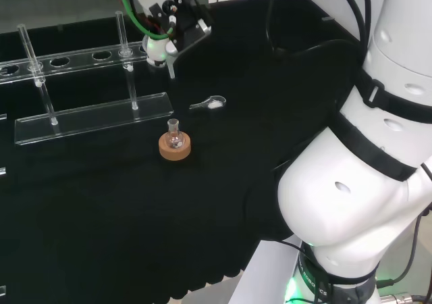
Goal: Place the funnel on the round-bottom flask.
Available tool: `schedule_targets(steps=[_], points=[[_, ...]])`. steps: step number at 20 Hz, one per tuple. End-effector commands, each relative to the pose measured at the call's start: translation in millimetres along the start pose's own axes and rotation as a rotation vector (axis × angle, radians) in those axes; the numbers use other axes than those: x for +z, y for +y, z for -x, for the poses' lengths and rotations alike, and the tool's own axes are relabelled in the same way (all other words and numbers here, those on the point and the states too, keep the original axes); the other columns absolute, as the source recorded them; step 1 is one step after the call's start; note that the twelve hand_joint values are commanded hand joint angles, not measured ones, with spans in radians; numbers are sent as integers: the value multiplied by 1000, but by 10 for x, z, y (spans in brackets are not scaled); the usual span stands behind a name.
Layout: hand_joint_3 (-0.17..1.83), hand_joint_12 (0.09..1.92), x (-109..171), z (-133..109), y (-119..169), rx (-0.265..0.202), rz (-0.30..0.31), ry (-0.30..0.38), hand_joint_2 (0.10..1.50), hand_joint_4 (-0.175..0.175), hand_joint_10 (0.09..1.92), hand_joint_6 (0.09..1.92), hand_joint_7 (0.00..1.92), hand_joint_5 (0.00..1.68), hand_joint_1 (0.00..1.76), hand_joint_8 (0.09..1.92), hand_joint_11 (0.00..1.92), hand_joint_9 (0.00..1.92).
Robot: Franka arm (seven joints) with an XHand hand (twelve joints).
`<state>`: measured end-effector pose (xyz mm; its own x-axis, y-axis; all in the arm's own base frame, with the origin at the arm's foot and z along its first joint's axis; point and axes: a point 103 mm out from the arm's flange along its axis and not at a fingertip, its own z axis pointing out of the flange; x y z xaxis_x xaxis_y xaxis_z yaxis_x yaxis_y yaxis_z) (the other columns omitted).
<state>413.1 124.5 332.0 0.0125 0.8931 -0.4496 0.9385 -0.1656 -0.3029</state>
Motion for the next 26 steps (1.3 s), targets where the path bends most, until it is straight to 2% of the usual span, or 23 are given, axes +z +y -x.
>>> schedule_targets(steps=[1, 16, 26], points=[[623, 1032, 217, -116, 25, -18, -33, 6, 707, -44, 310, 727, 1052, 896, 896, 689, 1025, 1393], [629, 1043, 605, -390, 113, -72, -98, 17, 703, -42, 301, 725, 1050, 899, 895, 686, 1017, 1397], [631, 1046, 674, -401, 115, -80, -116, 22, 702, -42, 297, 726, 1049, 899, 895, 685, 1017, 1401]])
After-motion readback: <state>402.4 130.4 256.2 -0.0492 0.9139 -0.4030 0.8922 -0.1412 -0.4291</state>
